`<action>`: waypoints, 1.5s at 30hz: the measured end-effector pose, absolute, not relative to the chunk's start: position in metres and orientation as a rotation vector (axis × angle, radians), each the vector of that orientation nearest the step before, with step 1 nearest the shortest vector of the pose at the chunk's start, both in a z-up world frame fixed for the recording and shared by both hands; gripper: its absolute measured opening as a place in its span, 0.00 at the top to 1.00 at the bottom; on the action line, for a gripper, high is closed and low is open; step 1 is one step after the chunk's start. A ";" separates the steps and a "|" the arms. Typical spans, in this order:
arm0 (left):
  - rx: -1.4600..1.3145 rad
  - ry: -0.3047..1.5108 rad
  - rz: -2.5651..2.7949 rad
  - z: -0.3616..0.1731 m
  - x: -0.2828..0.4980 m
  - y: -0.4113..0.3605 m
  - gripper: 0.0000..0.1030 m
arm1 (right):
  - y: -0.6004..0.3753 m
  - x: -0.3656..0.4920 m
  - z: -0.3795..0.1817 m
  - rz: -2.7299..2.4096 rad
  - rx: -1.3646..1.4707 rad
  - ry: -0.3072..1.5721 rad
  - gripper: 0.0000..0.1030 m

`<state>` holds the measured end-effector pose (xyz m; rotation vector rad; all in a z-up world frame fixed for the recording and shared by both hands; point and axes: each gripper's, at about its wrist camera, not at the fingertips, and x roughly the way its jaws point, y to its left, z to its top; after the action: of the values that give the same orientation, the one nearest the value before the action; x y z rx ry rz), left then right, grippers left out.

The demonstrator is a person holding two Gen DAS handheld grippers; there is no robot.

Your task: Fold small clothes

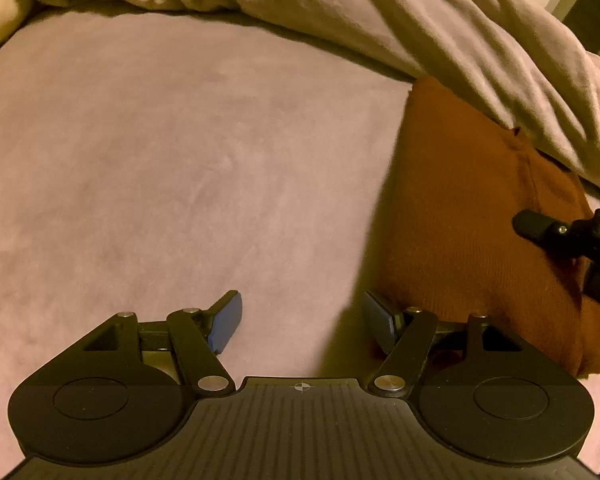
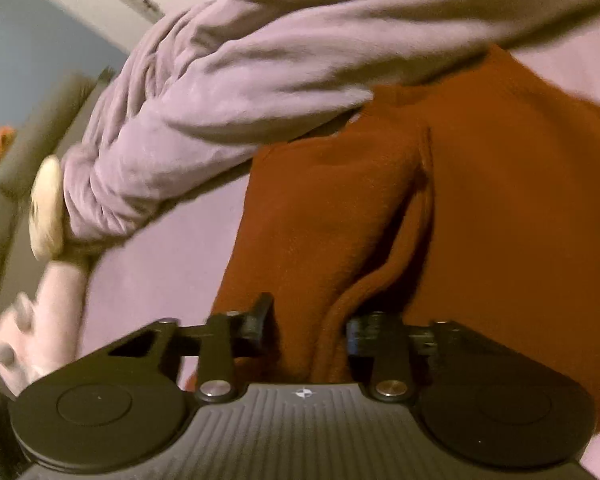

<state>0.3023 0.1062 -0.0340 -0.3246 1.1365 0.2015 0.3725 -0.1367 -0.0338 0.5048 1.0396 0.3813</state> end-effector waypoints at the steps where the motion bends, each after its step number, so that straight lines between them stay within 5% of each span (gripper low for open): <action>1: -0.326 1.137 0.198 -0.033 0.302 0.106 0.26 | -0.135 0.371 -0.028 0.381 0.459 1.021 0.76; 12: -0.304 1.143 0.112 -0.024 0.300 0.084 0.21 | -0.137 0.364 0.030 0.352 -0.001 0.804 0.80; 23: -0.263 1.195 0.028 -0.032 0.309 0.052 0.20 | -0.198 0.350 0.001 0.141 -0.147 0.812 0.81; 31: -0.249 1.204 0.020 -0.031 0.309 0.045 0.20 | -0.222 0.348 -0.011 0.075 -0.009 0.865 0.55; 36: -0.283 1.138 0.027 -0.014 0.310 0.044 0.20 | -0.233 0.331 0.008 0.056 0.026 0.809 0.55; 45: -0.262 1.086 0.003 -0.004 0.323 0.029 0.20 | -0.232 0.329 0.008 0.111 0.101 0.818 0.82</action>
<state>0.3234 0.0294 -0.0040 -0.2624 1.0862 0.0027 0.3286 -0.2315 0.0084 0.1009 0.8179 0.1105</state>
